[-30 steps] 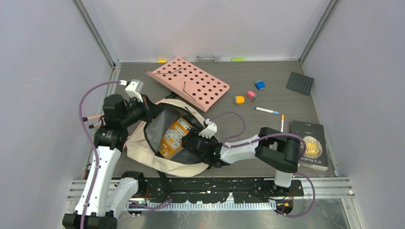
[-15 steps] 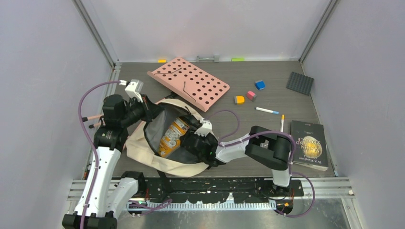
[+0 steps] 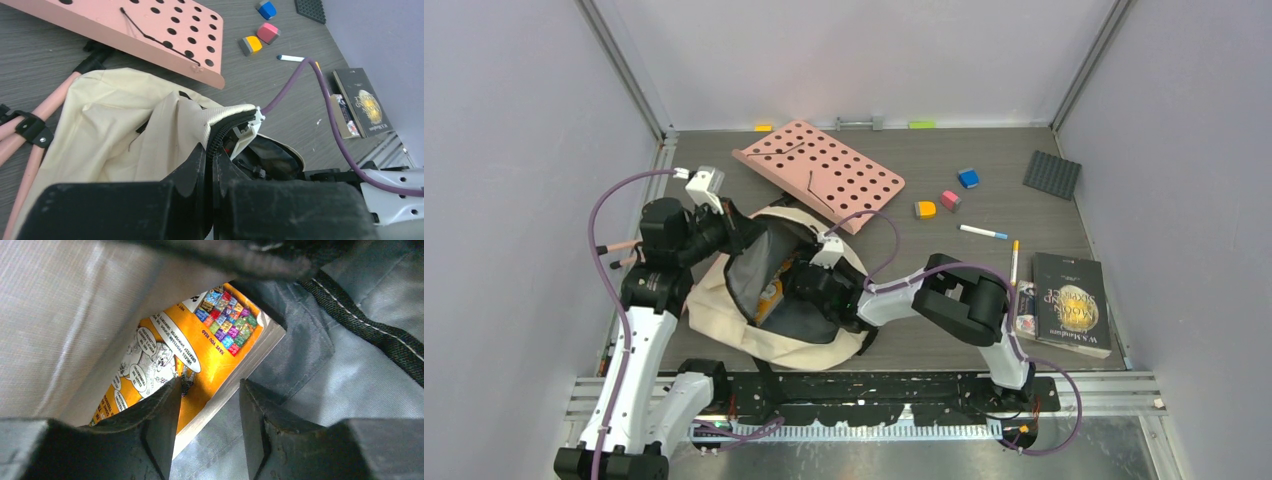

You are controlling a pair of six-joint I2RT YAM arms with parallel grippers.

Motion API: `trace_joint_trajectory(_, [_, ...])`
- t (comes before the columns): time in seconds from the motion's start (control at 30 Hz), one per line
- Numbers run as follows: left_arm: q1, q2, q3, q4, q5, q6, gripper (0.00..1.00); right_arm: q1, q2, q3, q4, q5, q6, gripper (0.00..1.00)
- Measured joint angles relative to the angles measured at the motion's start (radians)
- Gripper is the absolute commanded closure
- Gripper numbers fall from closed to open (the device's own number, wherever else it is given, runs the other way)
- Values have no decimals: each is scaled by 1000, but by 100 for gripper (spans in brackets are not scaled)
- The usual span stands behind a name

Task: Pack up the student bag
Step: Place the book in the student bag.

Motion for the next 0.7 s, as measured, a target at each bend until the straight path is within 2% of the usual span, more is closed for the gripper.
trace_joint_trajectory(0.03, [0, 0, 0, -2, -13, 1, 100, 0, 0, 0, 7, -5, -14, 40])
trace_joint_trajectory(0.2, [-2, 5, 0, -40, -165, 9, 100, 3, -55, -62, 23, -37, -88, 33])
trace_joint_trajectory(0.3, [-4, 51, 21, -108, -322, 19, 100, 5, -180, -156, -22, -48, -137, 28])
trace_joint_trajectory(0.43, [-4, 188, 82, -196, -483, 27, 100, 5, -435, -272, -135, -45, -185, 19])
trace_joint_trajectory(0.6, [-3, 349, 124, -287, -554, 52, 96, -5, -769, -307, -467, 35, -220, 10])
trace_joint_trajectory(0.7, [-3, 383, 125, -327, -562, 60, 93, -59, -882, -274, -728, 82, -200, 8])
